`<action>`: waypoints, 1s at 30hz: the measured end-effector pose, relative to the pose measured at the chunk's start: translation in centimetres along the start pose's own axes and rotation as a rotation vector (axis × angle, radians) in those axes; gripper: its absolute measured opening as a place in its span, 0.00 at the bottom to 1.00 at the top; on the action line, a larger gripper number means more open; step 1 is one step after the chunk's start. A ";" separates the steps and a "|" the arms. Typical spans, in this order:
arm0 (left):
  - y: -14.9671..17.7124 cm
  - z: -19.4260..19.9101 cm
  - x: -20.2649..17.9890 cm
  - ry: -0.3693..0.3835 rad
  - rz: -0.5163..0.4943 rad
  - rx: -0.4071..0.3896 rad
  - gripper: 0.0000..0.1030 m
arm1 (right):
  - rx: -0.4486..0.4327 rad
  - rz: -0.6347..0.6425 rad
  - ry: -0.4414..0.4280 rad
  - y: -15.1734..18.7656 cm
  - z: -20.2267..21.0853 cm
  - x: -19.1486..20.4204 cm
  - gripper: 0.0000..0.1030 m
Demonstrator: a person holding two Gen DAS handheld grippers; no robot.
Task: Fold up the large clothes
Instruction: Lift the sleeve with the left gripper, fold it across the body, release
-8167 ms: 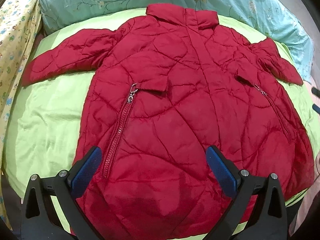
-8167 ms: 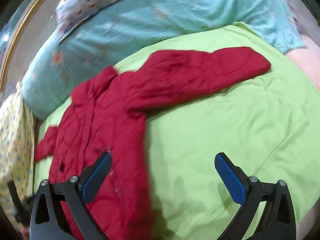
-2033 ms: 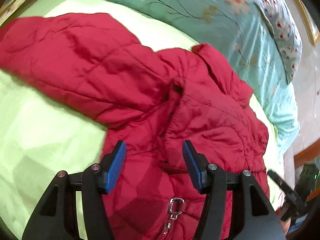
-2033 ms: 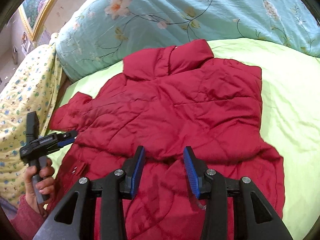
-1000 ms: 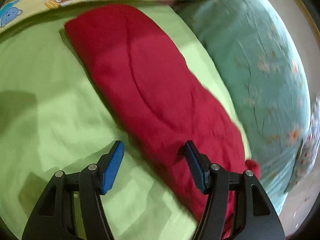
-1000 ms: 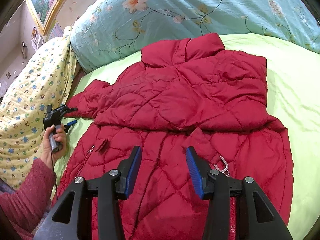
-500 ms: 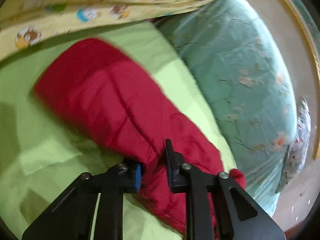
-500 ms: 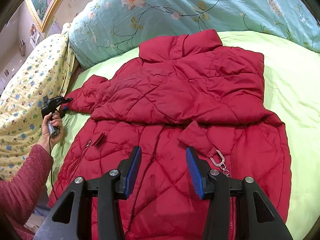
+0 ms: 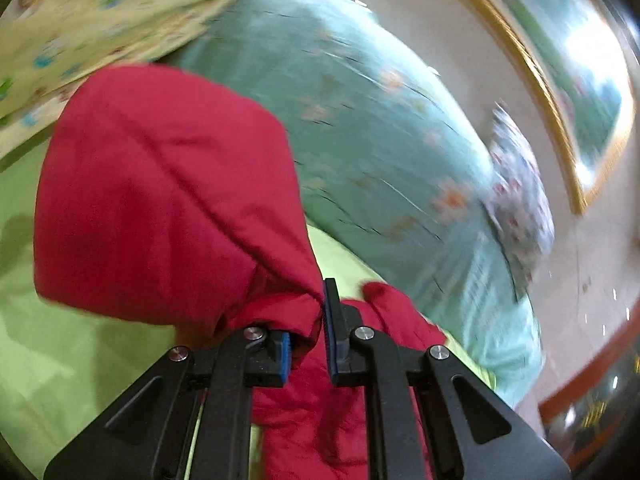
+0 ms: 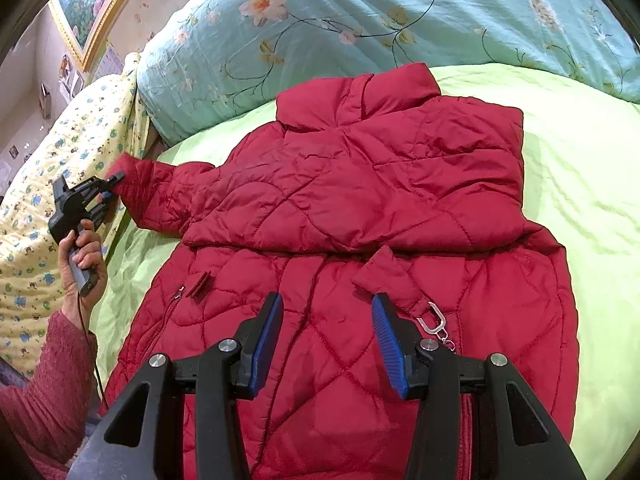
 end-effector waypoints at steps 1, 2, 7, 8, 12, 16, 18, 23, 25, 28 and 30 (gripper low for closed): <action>0.3 -0.1 -0.8 0.013 -0.018 0.008 0.10 | -0.002 -0.001 -0.001 -0.1 0.1 0.0 0.47; 0.8 -0.3 -2.0 0.027 -0.043 0.019 0.10 | -0.004 -0.003 -0.002 -0.1 0.1 0.0 0.47; 3.6 -1.6 -7.5 0.079 -0.166 0.086 0.10 | -0.014 -0.012 -0.008 -0.1 0.4 -0.2 0.47; 4.3 -2.0 -8.5 0.087 -0.190 0.103 0.10 | -0.015 -0.014 -0.009 -0.1 0.5 -0.3 0.47; 7.0 -3.5 -11.4 0.101 -0.257 0.160 0.10 | -0.022 -0.023 -0.013 -0.2 0.7 -0.5 0.47; 9.2 -4.6 -13.2 0.123 -0.294 0.204 0.10 | -0.033 -0.048 -0.025 -0.4 1.0 -1.2 0.47; 10.5 -5.3 -14.2 0.132 -0.316 0.231 0.10 | -0.040 -0.066 -0.036 -0.5 1.1 -1.6 0.47; 13.6 -7.1 -16.3 0.124 -0.383 0.296 0.10 | -0.051 -0.110 -0.064 -1.0 1.0 -2.7 0.49; 14.6 -7.8 -17.0 0.121 -0.399 0.317 0.10 | -0.055 -0.124 -0.074 -1.2 0.9 -2.9 0.49; 16.0 -8.7 -17.8 0.120 -0.423 0.344 0.10 | -0.060 -0.140 -0.089 -1.5 0.9 -3.4 0.49; 16.8 -9.4 -18.1 0.118 -0.429 0.364 0.10 | -0.065 -0.157 -0.102 -1.7 0.9 -3.8 0.49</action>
Point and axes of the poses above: each gripper's, at about its wrist camera, not at the fingertips, and z roughly against the way its jaws point, x to its left, y to its underside, the point moved 2 cm from there along -z, roughly the way its jaws point, and after that the axes turned 3 degrees about -y, right-handed, at the moved point
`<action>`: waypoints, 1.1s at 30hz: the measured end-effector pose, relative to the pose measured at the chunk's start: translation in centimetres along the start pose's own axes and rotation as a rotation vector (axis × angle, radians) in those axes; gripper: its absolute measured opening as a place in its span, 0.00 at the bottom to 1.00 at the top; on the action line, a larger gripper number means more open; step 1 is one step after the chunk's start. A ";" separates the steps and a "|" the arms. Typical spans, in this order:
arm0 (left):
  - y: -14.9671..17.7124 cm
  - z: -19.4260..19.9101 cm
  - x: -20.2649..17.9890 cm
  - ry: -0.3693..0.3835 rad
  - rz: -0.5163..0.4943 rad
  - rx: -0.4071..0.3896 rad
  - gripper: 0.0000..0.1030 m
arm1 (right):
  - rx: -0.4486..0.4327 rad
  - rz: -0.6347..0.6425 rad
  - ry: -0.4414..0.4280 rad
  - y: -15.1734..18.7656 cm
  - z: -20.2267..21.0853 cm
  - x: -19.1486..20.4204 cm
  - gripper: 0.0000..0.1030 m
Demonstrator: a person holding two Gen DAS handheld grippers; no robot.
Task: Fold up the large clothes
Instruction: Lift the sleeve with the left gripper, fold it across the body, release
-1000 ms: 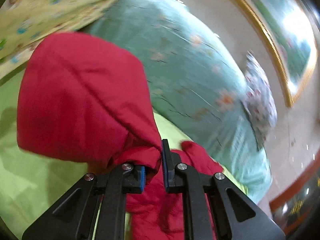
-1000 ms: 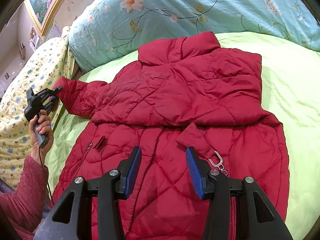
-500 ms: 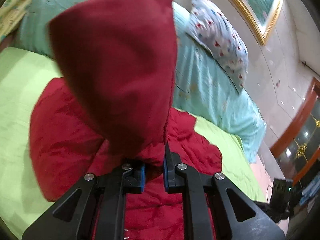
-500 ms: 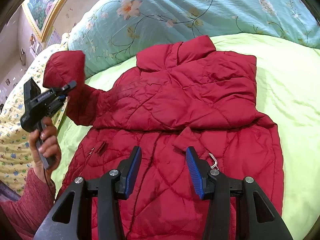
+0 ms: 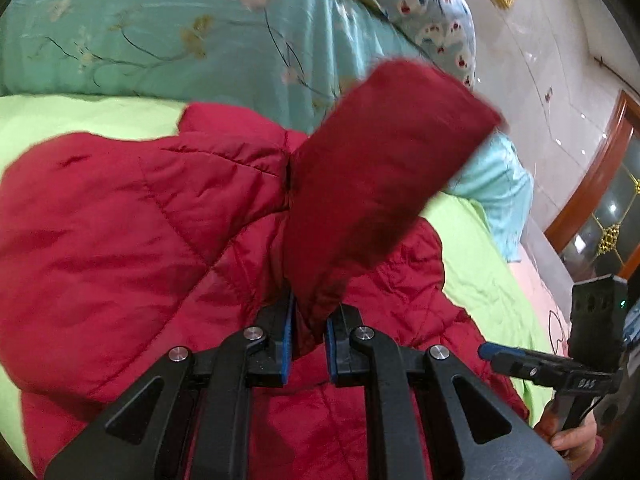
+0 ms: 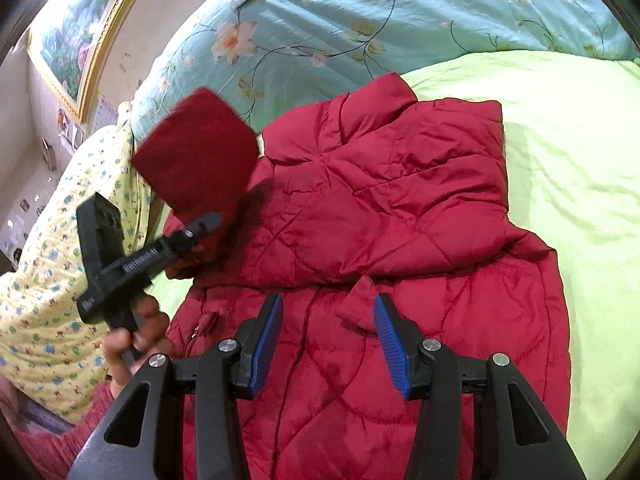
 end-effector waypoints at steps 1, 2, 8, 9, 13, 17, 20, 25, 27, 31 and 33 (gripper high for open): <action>0.2 -0.5 -0.3 0.002 -0.002 0.010 0.10 | -0.002 -0.010 -0.007 -0.1 0.0 -0.2 0.49; 0.2 -0.8 -0.6 0.002 -0.004 0.017 0.10 | -0.005 -0.018 -0.013 -0.2 0.1 -0.4 0.49; 1.4 -2.8 -2.6 -0.001 -0.045 0.055 0.10 | -0.029 -0.063 -0.038 -1.3 0.3 -1.6 0.49; 1.6 -3.1 -2.9 -0.010 -0.058 0.061 0.10 | -0.034 -0.076 -0.046 -1.6 0.3 -1.8 0.50; 2.2 -4.2 -3.7 -0.051 -0.100 0.079 0.10 | -0.054 -0.105 -0.062 -2.5 0.3 -2.1 0.59; 2.6 -4.8 -4.4 -0.074 -0.128 0.082 0.10 | -0.060 -0.126 -0.089 -3.5 -0.1 -2.3 0.71; 3.0 -5.1 -5.1 -0.103 -0.169 0.078 0.10 | -0.048 -0.150 -0.125 -4.4 -1.1 -2.5 0.74; 3.5 -5.4 -6.0 -0.140 -0.221 0.077 0.10 | -0.021 -0.189 -0.174 -6.0 -3.6 -3.2 0.74; 3.4 -5.4 -5.9 -0.133 -0.213 0.079 0.10 | -0.006 -0.212 -0.164 -6.3 -4.8 -3.8 0.74; 3.4 -5.4 -5.5 -0.117 -0.190 0.095 0.10 | 0.018 -0.238 -0.160 -6.5 -6.8 -4.9 0.44; 3.5 -5.1 -5.5 -0.114 -0.192 0.105 0.12 | 0.027 -0.228 -0.129 -6.5 -7.1 -5.0 0.16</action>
Point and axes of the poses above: each gripper's, at about its wrist camera, not at the fingertips, and z roughly against the way its jaws point, x to its left, y to its underside, the point moved 2 cm from there along -z, roughly the way its jaws point, and after that the axes turned 3 degrees about -y, right-handed, at the moved point
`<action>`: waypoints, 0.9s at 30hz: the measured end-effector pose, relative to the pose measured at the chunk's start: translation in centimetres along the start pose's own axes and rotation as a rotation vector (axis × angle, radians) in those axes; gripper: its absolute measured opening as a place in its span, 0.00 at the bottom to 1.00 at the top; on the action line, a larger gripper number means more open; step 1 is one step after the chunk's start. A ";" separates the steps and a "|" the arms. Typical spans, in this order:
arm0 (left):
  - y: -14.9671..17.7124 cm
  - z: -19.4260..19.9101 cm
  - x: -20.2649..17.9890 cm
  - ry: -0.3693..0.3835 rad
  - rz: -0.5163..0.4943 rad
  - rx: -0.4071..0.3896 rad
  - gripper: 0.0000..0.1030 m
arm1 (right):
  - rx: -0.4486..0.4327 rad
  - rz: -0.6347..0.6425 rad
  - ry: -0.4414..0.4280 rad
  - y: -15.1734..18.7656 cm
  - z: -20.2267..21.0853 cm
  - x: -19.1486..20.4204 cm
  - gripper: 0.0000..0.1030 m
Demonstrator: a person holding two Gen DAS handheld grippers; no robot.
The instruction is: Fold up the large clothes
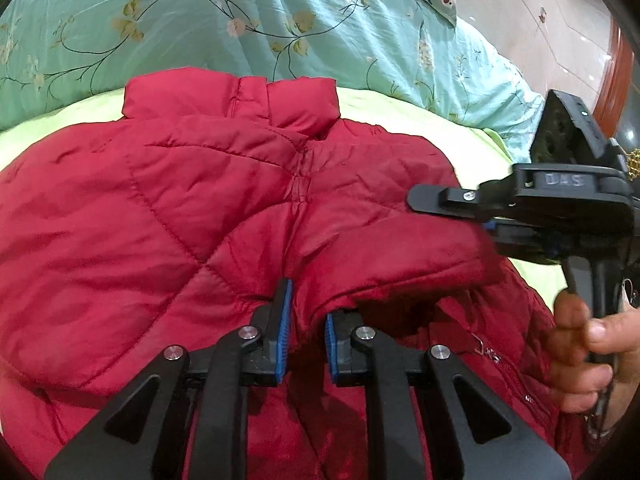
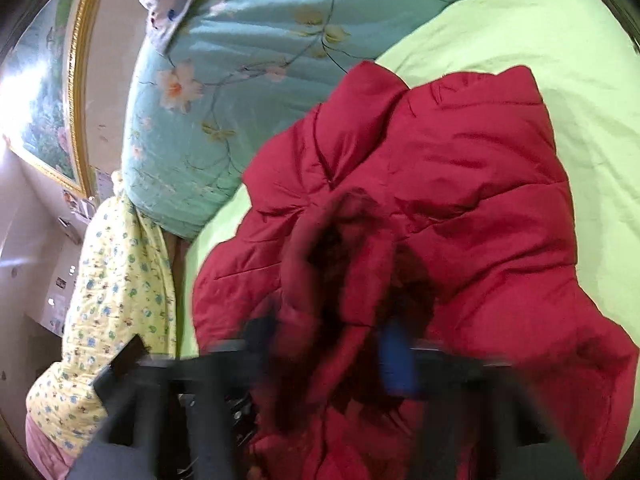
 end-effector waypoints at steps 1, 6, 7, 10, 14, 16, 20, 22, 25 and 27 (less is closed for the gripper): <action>0.1 0.2 0.1 0.005 0.002 0.005 0.15 | -0.003 0.010 0.001 0.0 0.1 0.1 0.16; 0.8 2.1 1.0 0.092 0.057 0.018 0.20 | -0.027 0.071 0.027 -0.3 0.9 0.9 0.11; 0.9 2.6 1.2 0.096 0.064 0.017 0.21 | -0.034 0.081 0.034 -0.5 1.1 1.0 0.11; 0.6 4.2 2.1 0.077 0.067 -0.010 0.21 | -0.071 0.120 0.062 -0.9 2.4 1.4 0.10; -0.9 6.3 4.7 0.045 0.113 -0.067 0.21 | -0.095 0.137 0.108 -1.4 3.6 0.6 0.09; -1.9 6.5 6.4 0.028 0.142 -0.080 0.21 | -0.086 0.140 0.132 -1.4 3.3 0.2 0.09; -2.7 4.4 9.9 0.012 0.212 -0.031 0.21 | -0.067 0.175 0.208 -0.9 2.2 -0.6 0.09; -2.2 3.0 11.2 0.020 0.236 0.007 0.21 | -0.061 0.182 0.231 -0.7 1.8 -1.0 0.09; -1.4 0.9 12.2 0.049 0.278 0.076 0.20 | -0.063 0.153 0.237 -0.6 2.1 -1.6 0.19; -0.6 0.2 12.5 0.073 0.317 0.078 0.20 | -0.089 0.152 0.253 -0.6 3.0 -1.2 0.22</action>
Point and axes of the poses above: each gripper's, at about its wrist camera, not at the fingertips, and z roughly against the way its jaws point, x to its left, y to its underside, the point moved 2 cm from there along -z, roughly the way its jaws point, and after that the axes turned 3 degrees about -y, right-handed, at the moved point
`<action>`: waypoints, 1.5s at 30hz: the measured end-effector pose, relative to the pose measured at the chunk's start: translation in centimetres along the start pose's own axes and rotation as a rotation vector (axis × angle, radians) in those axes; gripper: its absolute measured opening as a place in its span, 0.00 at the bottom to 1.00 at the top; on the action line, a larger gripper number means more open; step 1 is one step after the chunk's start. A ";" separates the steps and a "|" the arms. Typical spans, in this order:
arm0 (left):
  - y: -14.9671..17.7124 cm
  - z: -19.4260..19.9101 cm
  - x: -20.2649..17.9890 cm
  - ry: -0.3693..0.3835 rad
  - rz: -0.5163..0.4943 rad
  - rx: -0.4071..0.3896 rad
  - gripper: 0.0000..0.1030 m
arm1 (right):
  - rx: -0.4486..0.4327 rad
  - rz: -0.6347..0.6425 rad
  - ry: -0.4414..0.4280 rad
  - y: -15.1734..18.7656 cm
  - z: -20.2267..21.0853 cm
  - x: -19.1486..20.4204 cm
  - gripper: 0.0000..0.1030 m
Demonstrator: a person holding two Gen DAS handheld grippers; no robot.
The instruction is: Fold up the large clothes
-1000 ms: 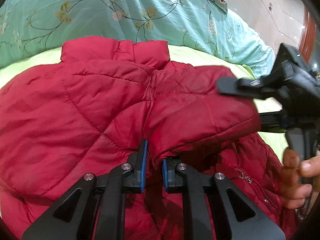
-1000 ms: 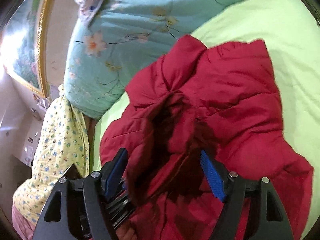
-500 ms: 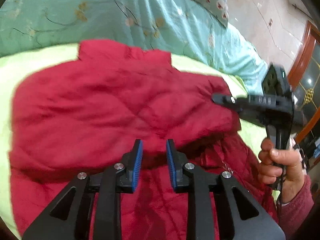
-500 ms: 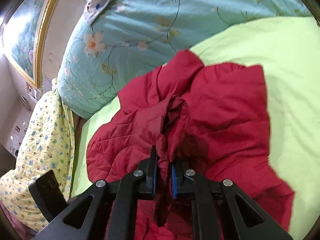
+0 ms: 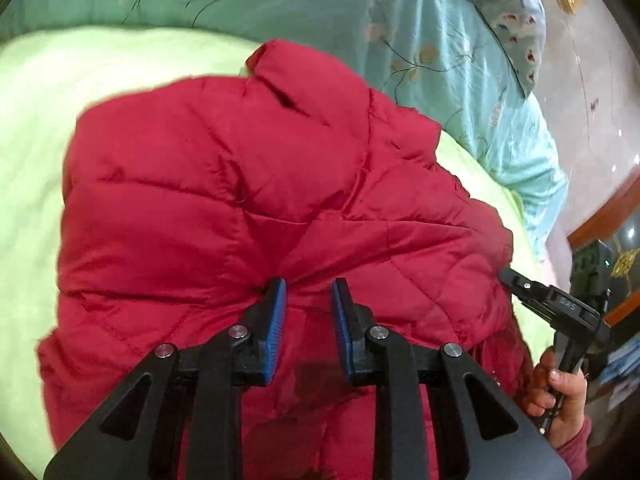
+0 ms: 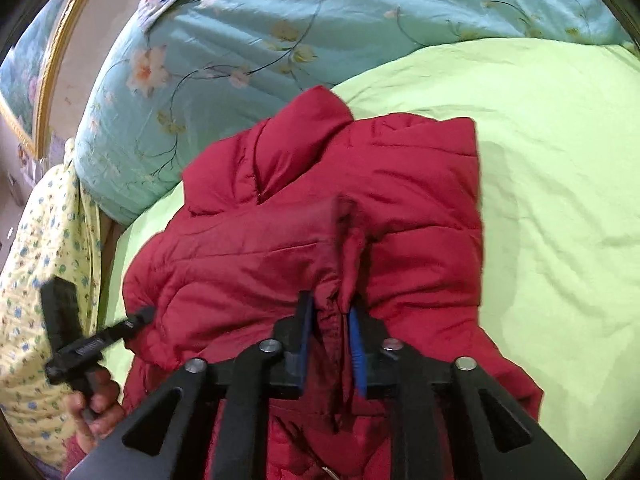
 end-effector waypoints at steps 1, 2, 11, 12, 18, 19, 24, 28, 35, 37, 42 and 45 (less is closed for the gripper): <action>0.1 -0.1 0.1 0.003 0.007 -0.004 0.20 | -0.031 0.015 0.023 -0.1 0.9 0.4 0.23; 0.2 -0.1 0.1 0.001 0.007 -0.007 0.20 | -0.080 0.045 0.050 -0.3 2.1 1.2 0.23; 0.2 -0.4 -1.1 -0.098 -0.063 -0.014 0.21 | -0.016 0.296 0.030 0.9 -0.8 8.4 0.35; 0.2 -0.4 -1.2 -0.105 -0.070 -0.013 0.21 | 0.001 0.304 0.051 1.1 -1.8 8.4 0.35; 0.4 0.2 -1.9 -0.129 -0.105 0.003 0.21 | 0.079 0.326 0.239 2.3 -6.1 5.4 0.34; 0.4 0.5 -2.1 -0.125 -0.107 0.007 0.21 | 0.078 0.326 0.247 2.3 -6.3 5.0 0.34; 0.6 2.6 -2.1 -0.161 -0.110 -0.037 0.21 | 0.082 0.302 0.247 2.2 -6.6 4.5 0.32; 0.5 1.7 0.0 -0.162 -0.054 0.001 0.20 | 0.075 0.279 0.224 2.3 -6.6 4.0 0.32; 0.7 0.5 0.1 -0.187 -0.075 0.024 0.21 | 0.029 0.232 0.199 1.9 -4.1 3.9 0.35; 0.8 0.5 0.1 -0.186 -0.080 0.025 0.21 | 0.038 0.246 0.230 2.1 -4.2 3.6 0.32; 0.9 1.5 0.1 -0.168 -0.047 0.022 0.21 | 0.085 0.243 0.248 2.3 -5.9 2.9 0.32; 1.3 2.1 0.2 -0.163 -0.044 0.018 0.21 | 0.077 0.240 0.238 2.4 -5.9 2.7 0.32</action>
Point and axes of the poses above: each gripper's, at about its wrist camera, not at the fingertips, and z roughly against the way its jaws point, x to its left, y to its underside, the point moved 2 cm from there along -z, roughly the way its jaws point, and after that the axes turned 3 degrees about -y, right-handed, at the moved point
